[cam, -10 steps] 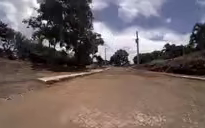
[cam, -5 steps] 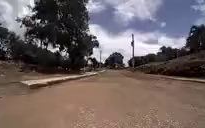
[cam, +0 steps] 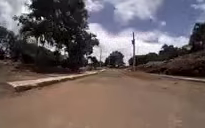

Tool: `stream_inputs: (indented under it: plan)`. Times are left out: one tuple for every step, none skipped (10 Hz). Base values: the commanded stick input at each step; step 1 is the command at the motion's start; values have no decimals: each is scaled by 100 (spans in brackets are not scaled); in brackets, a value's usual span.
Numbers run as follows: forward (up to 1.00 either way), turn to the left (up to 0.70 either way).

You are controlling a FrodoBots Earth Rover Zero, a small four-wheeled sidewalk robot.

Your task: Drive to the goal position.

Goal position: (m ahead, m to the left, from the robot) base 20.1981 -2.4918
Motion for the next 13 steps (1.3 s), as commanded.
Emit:
stream_inputs:
  plan:
    - [100,0]
    - [100,0]
    - [100,0]
    - [100,0]
    - [100,0]
    - [100,0]
    - [100,0]
    - [100,0]
    - [100,0]
    - [100,0]
    - [100,0]
    - [100,0]
    - [100,0]
